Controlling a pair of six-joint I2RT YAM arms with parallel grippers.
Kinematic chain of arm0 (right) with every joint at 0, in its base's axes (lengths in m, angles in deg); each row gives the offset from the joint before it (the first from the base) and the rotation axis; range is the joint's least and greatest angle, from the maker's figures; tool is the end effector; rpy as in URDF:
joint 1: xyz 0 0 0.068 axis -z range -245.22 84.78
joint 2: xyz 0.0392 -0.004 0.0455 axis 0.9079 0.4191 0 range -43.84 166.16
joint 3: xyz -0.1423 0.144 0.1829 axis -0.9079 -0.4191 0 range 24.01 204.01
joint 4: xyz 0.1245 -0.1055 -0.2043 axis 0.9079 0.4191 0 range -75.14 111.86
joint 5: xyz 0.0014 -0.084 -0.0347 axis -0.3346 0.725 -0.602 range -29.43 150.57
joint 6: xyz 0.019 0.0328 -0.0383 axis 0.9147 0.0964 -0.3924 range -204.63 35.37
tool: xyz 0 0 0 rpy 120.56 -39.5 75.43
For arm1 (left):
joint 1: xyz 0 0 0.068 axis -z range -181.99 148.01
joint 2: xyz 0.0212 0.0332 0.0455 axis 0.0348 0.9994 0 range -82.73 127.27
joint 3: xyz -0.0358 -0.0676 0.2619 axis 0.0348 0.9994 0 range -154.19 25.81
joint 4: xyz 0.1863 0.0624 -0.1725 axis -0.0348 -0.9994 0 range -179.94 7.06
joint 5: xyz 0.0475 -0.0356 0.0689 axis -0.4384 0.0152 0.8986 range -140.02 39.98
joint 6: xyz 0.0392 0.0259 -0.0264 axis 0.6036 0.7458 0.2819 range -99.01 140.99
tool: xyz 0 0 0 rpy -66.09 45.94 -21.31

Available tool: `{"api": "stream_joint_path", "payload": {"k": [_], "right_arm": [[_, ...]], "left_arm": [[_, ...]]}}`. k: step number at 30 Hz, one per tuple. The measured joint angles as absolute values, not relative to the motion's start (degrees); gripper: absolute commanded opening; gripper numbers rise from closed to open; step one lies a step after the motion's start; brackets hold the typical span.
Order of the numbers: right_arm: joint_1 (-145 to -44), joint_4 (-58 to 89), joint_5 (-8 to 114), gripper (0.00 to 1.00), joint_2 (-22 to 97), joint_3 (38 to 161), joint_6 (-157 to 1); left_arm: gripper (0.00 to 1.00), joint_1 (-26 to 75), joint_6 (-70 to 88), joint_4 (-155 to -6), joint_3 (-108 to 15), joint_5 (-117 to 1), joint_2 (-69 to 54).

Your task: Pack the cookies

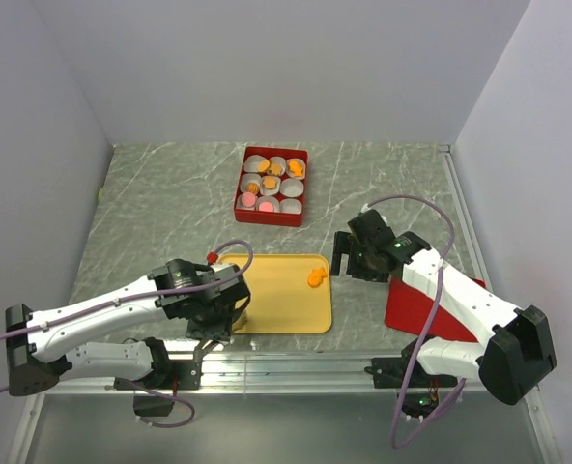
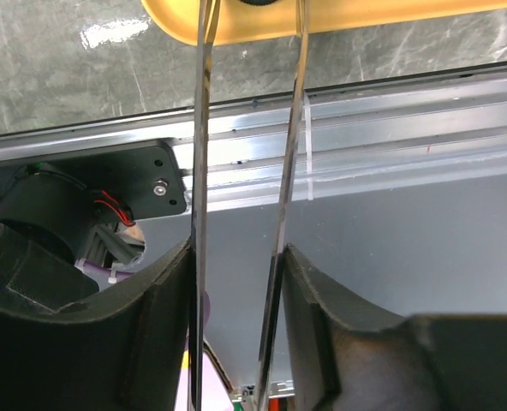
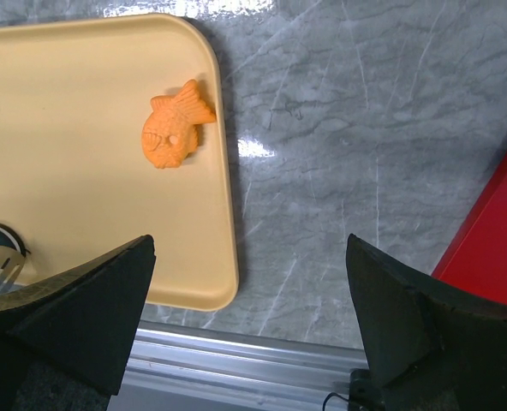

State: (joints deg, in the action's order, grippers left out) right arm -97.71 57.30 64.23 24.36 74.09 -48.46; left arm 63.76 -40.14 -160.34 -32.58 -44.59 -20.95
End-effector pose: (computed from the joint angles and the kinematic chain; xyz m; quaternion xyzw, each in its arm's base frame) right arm 0.1930 0.1202 0.2442 0.0392 0.9659 0.1177 0.2271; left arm 0.0692 -0.1452 0.2836 0.0364 0.9950 -0.0506 0.0782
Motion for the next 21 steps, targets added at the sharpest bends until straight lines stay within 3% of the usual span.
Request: {"api": "stream_joint_path", "payload": {"k": [4,10,21], "right_arm": [[-97.71,57.34,64.73,0.99,24.12,74.09,-49.03],[-97.71,57.82,65.52,1.00,24.12,74.23,-50.43],[-97.71,57.91,65.48,1.00,25.67,76.54,-51.68]], "left_arm": [[0.42,64.18,-40.46,-160.32,-32.82,-44.31,-19.51],[0.41,64.27,-41.23,-160.45,-36.19,-43.17,-17.17],[0.40,64.20,-38.50,-160.59,-55.33,-41.25,-6.33]]}}
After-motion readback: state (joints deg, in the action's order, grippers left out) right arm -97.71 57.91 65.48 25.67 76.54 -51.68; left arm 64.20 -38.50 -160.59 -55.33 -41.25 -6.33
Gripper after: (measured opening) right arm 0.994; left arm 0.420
